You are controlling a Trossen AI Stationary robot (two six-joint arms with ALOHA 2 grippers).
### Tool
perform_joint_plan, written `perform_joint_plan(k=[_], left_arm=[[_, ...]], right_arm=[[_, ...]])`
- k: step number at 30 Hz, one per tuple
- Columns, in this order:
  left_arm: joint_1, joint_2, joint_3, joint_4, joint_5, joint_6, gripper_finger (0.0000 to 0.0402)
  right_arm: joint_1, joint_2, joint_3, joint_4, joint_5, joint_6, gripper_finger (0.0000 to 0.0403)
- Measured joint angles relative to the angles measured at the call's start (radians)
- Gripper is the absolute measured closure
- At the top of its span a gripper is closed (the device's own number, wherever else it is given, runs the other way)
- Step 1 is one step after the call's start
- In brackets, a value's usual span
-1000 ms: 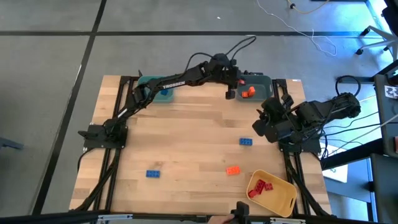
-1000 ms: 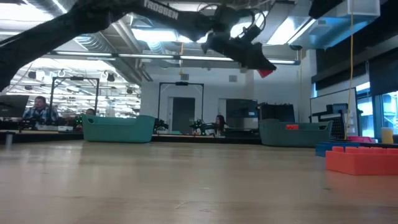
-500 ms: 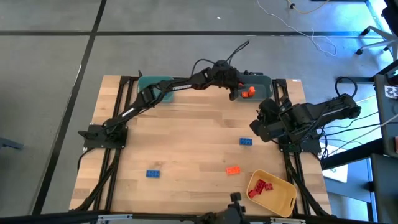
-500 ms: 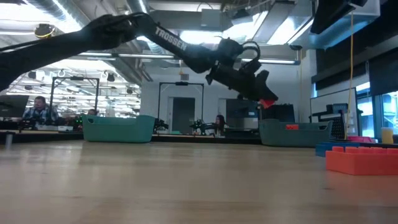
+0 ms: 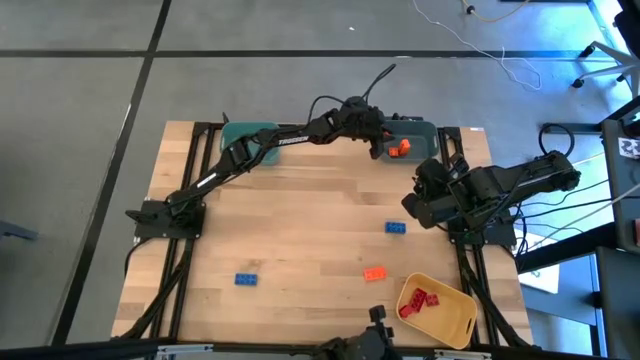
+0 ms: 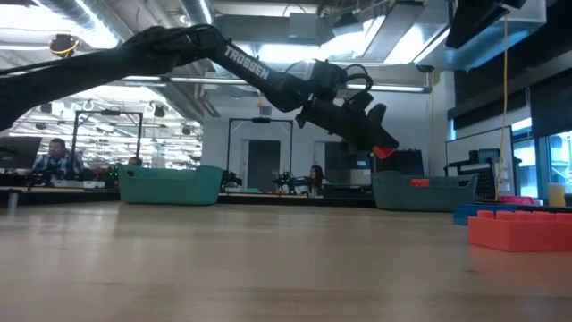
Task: Sort & place blocks by color
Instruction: Put the orange game piece into the dark blue bin
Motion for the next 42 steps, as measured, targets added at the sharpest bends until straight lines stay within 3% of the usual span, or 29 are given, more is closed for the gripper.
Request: perform_joint_plan(k=[12, 29, 37, 42], left_arm=[[-0.001, 0.0, 0.0, 0.043, -0.063, 0.016, 0.0317], [-0.027, -0.001, 0.0, 0.052, -0.062, 0.06, 0.0288], [-0.028, -0.001, 0.0, 0.011, -0.135, 0.057, 0.0286], [-0.024, -0.001, 0.0, 0.023, -0.111, 0.077, 0.0304]], right_arm=[[0.0, 0.0, 0.0, 0.034, 0.0, 0.0, 0.0279], [0.0, 0.0, 0.0, 0.035, -0.007, 0.007, 0.0279], [0.0, 0.0, 0.0, 0.036, -0.008, 0.008, 0.0279], [0.0, 0.0, 0.0, 0.046, -0.008, 0.008, 0.0279]])
